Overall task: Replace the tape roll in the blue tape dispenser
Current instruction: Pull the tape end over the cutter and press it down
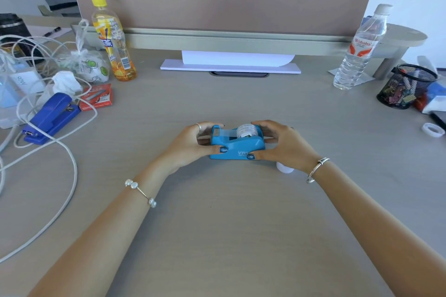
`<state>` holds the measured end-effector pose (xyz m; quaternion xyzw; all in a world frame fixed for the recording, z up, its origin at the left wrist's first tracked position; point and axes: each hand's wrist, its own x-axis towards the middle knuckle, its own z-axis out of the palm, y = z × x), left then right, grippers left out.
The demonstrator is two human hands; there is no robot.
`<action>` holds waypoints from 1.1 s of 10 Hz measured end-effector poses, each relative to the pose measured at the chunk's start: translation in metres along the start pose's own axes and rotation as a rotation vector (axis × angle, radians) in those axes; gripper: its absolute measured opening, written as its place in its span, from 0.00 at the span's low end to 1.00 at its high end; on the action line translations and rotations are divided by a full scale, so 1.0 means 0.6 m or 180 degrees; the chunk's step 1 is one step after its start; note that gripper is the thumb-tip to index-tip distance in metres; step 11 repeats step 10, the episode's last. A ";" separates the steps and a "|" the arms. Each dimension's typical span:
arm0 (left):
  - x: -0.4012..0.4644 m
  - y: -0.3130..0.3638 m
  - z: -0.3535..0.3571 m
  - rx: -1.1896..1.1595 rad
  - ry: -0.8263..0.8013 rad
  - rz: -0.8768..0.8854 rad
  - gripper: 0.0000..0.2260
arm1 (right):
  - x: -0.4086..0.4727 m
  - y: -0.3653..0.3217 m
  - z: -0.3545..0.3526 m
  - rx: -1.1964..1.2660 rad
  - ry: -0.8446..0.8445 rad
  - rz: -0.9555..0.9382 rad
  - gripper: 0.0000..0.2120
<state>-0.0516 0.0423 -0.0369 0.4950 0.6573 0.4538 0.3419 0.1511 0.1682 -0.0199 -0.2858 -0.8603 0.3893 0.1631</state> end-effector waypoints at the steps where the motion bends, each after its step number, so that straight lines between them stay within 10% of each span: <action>1: -0.001 0.006 -0.002 0.0120 0.0005 -0.0025 0.26 | -0.003 -0.003 0.000 -0.0098 -0.0034 0.0035 0.35; 11: -0.014 0.050 0.011 0.0506 0.0158 0.0328 0.26 | -0.044 -0.017 -0.013 0.0198 0.0486 -0.0135 0.33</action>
